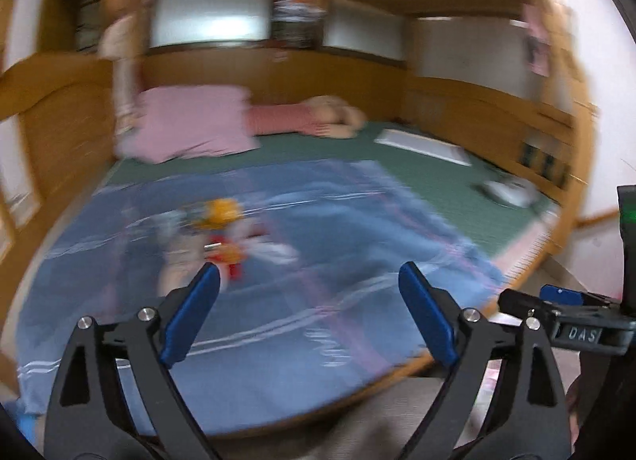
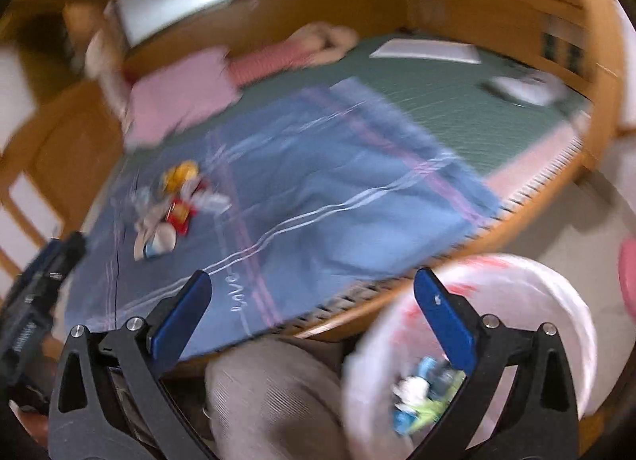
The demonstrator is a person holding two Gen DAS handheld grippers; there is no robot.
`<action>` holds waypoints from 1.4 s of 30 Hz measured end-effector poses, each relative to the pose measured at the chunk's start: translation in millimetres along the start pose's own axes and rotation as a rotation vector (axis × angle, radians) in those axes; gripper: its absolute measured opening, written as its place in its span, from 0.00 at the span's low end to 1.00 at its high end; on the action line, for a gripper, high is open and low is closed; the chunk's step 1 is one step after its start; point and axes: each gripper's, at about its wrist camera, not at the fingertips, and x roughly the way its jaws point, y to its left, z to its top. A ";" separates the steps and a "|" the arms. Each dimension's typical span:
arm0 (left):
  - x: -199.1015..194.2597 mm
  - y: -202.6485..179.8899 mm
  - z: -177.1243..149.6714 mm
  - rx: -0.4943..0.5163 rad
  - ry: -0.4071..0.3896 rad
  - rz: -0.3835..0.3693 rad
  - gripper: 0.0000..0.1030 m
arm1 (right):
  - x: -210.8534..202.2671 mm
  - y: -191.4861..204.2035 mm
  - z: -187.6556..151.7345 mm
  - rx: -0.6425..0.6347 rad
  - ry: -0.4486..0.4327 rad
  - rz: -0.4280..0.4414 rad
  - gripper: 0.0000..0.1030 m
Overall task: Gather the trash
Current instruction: 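Grasp the white bag with red item with the right tool while the left tool grasps the striped paper cup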
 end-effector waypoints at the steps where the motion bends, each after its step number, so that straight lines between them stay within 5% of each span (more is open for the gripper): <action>1: 4.4 17.5 0.4 -0.022 0.005 0.030 0.88 | 11.0 10.3 4.5 -0.020 0.013 0.015 0.97; 4: 19.4 83.3 -2.1 -0.101 0.021 0.153 0.88 | 64.7 51.9 25.0 -0.092 0.091 0.119 0.97; 10: 38.3 173.4 -18.8 -0.224 0.060 0.302 0.88 | 177.5 124.3 77.7 -0.116 0.211 0.178 0.97; 22: 64.1 227.5 -44.9 -0.326 0.130 0.303 0.88 | 329.4 214.7 121.2 -0.247 0.345 0.047 0.96; 24: 66.2 228.6 -45.4 -0.336 0.130 0.293 0.88 | 346.3 214.4 123.7 -0.212 0.350 0.024 0.89; 28: 74.0 226.2 -47.0 -0.351 0.158 0.257 0.88 | 368.6 207.4 119.4 -0.174 0.441 0.060 0.40; 31: 77.0 223.8 -47.3 -0.353 0.166 0.257 0.88 | 367.8 206.0 117.5 -0.157 0.458 0.105 0.20; 36: 80.7 215.8 -47.0 -0.311 0.165 0.265 0.88 | 322.0 193.0 129.2 -0.093 0.373 0.166 0.17; 42: 91.3 186.1 -39.6 -0.215 0.157 0.184 0.88 | 252.1 151.6 119.6 0.003 0.258 0.235 0.17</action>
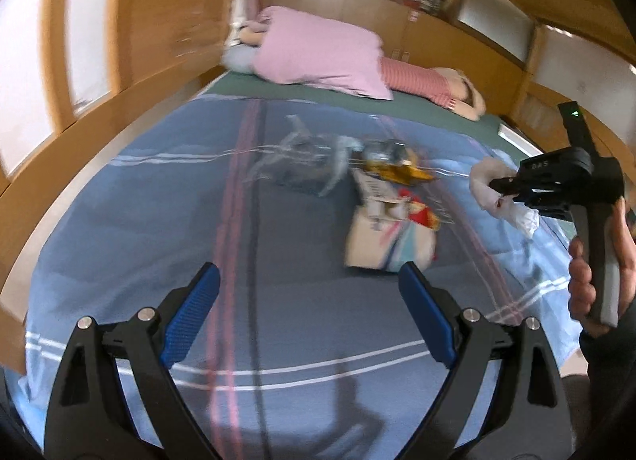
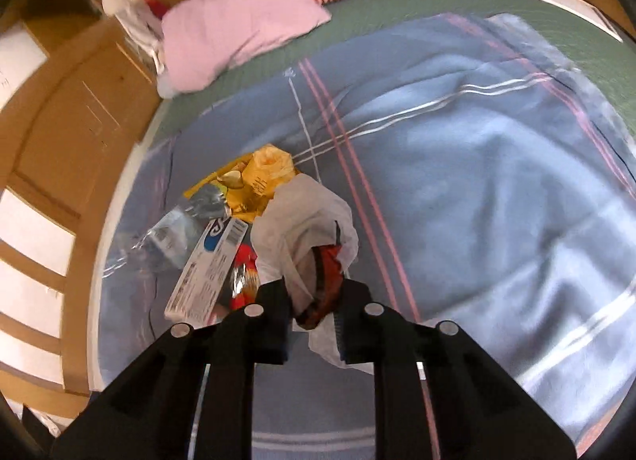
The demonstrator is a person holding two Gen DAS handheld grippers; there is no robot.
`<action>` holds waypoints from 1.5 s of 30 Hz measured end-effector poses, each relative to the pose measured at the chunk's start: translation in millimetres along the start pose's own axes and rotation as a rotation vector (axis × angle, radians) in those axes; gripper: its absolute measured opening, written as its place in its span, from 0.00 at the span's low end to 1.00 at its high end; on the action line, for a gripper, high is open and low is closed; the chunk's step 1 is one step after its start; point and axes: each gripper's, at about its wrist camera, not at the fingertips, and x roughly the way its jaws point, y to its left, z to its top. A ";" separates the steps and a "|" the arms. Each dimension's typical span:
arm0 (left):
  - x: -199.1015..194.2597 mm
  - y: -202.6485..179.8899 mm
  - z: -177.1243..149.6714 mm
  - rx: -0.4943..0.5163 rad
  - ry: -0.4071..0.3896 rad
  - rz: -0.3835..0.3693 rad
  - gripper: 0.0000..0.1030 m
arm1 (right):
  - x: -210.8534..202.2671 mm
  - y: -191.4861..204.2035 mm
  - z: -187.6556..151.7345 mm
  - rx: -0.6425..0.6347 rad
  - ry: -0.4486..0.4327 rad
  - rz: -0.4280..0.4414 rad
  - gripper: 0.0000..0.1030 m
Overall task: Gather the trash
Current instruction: 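Grasp the white bag with red item with the right tool while the left tool grasps the striped paper cup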
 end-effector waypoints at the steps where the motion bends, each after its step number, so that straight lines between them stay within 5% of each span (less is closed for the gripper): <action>1: 2.1 -8.2 1.1 0.019 -0.002 -0.009 0.88 | -7.3 -3.7 -7.4 0.008 -0.014 0.000 0.18; 7: 46.2 -50.5 3.3 0.036 0.051 -0.083 0.88 | -21.6 -23.9 -19.8 0.060 -0.027 0.044 0.18; 12: 87.6 -83.3 6.9 0.123 0.045 -0.026 0.88 | -27.9 -21.8 -19.7 0.035 -0.045 0.062 0.18; 21: 140.7 -87.4 10.5 0.085 0.107 -0.006 0.88 | -37.5 -30.9 -17.1 0.045 -0.068 0.094 0.18; 30: 124.3 -98.9 13.4 0.167 0.095 -0.062 0.24 | -38.5 -34.8 -16.3 0.072 -0.066 0.114 0.19; 45: 90.7 -87.0 14.9 0.155 0.070 -0.101 0.15 | -43.3 -34.4 -17.1 0.058 -0.082 0.131 0.20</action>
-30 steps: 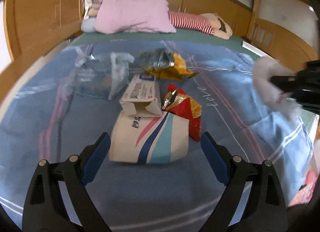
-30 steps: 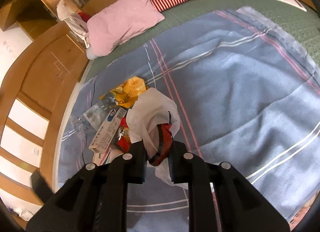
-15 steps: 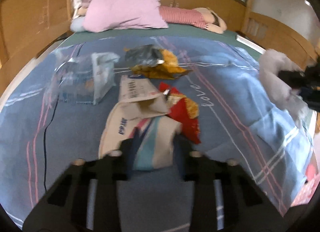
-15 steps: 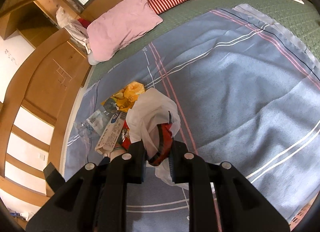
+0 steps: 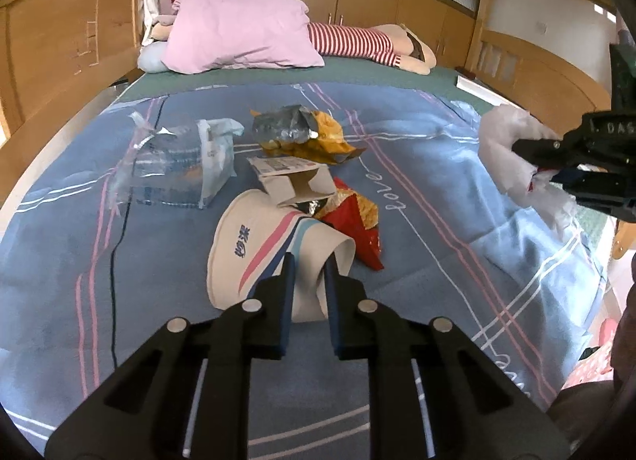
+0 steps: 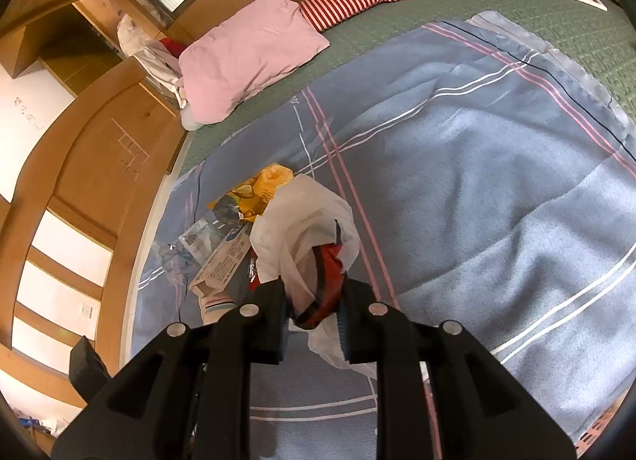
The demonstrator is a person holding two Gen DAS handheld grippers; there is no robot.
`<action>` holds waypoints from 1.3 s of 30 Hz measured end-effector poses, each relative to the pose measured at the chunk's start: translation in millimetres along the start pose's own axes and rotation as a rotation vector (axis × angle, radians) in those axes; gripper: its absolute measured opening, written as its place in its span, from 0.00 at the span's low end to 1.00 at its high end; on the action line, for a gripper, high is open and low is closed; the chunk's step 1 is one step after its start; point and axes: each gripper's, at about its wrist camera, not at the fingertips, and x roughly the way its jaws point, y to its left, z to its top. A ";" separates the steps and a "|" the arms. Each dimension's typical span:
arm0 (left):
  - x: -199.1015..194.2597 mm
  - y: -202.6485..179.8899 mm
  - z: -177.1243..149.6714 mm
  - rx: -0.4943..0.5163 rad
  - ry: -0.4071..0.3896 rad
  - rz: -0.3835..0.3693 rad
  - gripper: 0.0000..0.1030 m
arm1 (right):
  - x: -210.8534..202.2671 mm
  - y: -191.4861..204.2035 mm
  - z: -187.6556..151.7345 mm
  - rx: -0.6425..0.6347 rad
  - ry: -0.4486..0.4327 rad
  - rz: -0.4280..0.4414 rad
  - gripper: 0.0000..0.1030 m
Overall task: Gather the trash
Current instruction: 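Grasp the white bag with red item with the right tool while the left tool grasps the striped paper cup, then carry the white bag and paper cup over the bin and open both tools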
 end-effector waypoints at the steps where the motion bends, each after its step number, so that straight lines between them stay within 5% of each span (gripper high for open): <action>1: -3.9 0.4 0.7 -0.005 -0.008 0.007 0.15 | -1.5 1.2 -0.2 -0.005 -0.007 0.002 0.20; 23: -92.9 -4.9 23.6 -0.010 -0.178 0.049 0.13 | -28.1 36.6 -14.0 -0.130 -0.116 0.022 0.23; 39: -161.3 -67.8 28.4 0.067 -0.256 -0.046 0.14 | -160.1 28.5 -82.9 -0.140 -0.303 -0.122 0.23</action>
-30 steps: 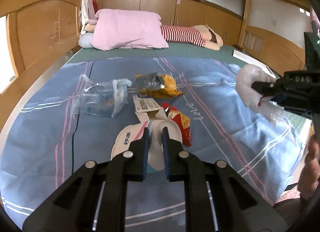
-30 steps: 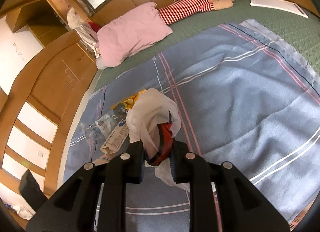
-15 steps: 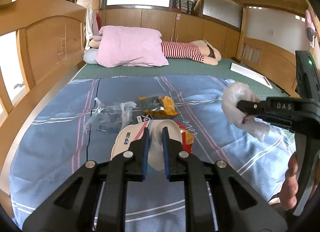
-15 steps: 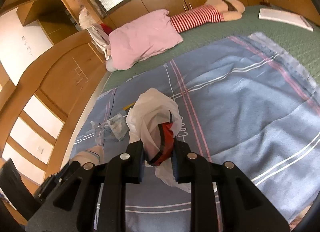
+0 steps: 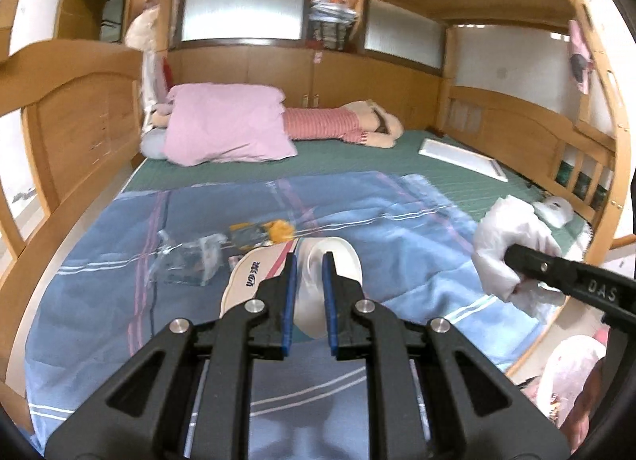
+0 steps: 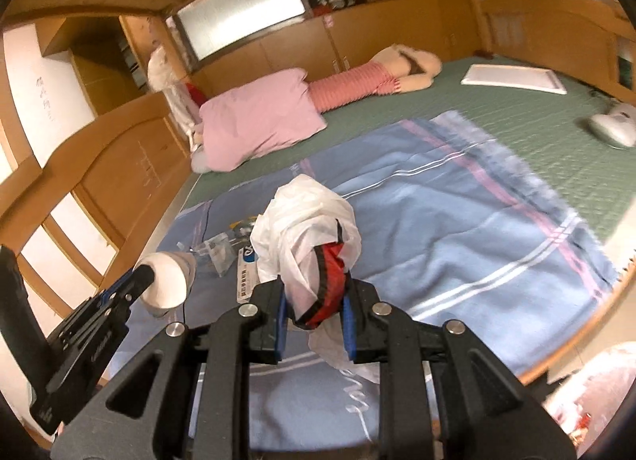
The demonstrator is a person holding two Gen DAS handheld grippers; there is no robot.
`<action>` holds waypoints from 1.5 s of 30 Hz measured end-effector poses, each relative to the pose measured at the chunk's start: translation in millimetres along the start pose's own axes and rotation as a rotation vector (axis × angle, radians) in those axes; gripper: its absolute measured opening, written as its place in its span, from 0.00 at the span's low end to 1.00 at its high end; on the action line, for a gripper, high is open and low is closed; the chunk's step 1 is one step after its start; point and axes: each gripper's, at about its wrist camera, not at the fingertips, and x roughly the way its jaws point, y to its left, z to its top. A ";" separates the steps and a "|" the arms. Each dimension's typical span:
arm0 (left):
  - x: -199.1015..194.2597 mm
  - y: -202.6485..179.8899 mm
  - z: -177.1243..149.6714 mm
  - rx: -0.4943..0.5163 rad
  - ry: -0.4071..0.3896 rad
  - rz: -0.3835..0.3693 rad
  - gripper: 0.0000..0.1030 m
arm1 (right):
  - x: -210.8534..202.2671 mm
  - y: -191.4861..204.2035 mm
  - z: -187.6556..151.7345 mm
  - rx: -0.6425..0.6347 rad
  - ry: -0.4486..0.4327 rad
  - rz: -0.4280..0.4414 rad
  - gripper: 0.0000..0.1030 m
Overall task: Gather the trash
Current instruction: 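Carry the white bag and paper cup over the bin and open both tools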
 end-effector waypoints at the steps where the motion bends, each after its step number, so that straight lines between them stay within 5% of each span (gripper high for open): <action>1: -3.9 -7.4 0.8 0.010 -0.006 -0.014 0.14 | -10.7 -4.2 -1.7 0.005 -0.011 -0.013 0.23; 14: -47.8 -143.3 -6.8 0.174 -0.031 -0.284 0.14 | -150.3 -87.0 -37.7 0.141 -0.166 -0.200 0.23; 27: -90.0 -306.6 -64.8 0.345 0.036 -0.614 0.14 | -287.1 -162.6 -92.3 0.279 -0.312 -0.454 0.25; 34: -98.5 -349.7 -91.8 0.411 0.069 -0.666 0.14 | -318.3 -183.2 -110.5 0.335 -0.353 -0.509 0.25; 45: -98.2 -366.4 -101.0 0.445 0.081 -0.667 0.14 | -331.0 -190.4 -117.9 0.350 -0.368 -0.517 0.25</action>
